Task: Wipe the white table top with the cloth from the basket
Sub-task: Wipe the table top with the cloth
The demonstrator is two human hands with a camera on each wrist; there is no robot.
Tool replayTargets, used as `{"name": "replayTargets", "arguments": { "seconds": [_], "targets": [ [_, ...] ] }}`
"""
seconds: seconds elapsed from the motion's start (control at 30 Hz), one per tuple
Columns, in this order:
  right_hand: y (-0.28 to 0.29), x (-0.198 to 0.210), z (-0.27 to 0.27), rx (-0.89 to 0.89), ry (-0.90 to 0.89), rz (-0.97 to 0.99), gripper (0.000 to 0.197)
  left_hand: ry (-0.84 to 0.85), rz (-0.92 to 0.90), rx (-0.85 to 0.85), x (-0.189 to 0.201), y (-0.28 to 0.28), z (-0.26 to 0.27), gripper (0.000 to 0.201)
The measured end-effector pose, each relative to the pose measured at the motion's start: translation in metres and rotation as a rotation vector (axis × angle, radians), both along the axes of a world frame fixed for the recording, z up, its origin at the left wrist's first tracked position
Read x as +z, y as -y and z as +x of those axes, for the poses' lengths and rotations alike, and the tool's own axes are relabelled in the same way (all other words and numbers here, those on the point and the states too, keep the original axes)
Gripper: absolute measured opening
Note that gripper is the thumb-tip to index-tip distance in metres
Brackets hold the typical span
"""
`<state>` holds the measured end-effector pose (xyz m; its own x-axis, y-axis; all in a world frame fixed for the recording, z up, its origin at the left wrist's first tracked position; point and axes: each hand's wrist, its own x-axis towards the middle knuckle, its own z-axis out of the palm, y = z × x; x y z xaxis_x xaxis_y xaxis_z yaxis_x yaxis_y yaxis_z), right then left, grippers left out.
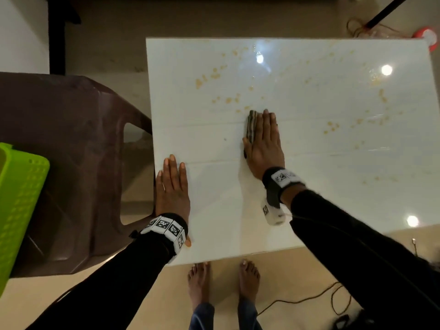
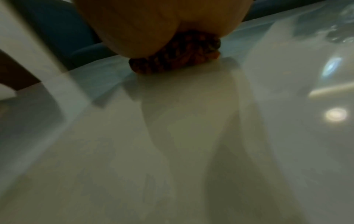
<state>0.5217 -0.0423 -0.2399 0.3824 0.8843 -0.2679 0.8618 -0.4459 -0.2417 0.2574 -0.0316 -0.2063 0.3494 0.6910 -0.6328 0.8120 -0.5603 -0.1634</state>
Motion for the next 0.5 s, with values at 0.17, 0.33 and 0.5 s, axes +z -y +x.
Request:
{"name": "replayTargets", "arguments": {
  "seconds": [0.17,0.33,0.5],
  "targets": [
    [0.149,0.012,-0.042,0.082,0.033,-0.03,0.071,-0.019,-0.027,-0.008,0.004,0.002,0.001,0.134],
    [0.187,0.01,-0.031,0.18,0.008,-0.094,0.073,-0.065,-0.046,-0.01,0.007,0.002,0.005,0.135],
    [0.047,-0.007,0.05,0.07,0.075,-0.036,0.073,-0.121,-0.02,-0.028,0.011,0.004,0.009,0.128]
  ]
}}
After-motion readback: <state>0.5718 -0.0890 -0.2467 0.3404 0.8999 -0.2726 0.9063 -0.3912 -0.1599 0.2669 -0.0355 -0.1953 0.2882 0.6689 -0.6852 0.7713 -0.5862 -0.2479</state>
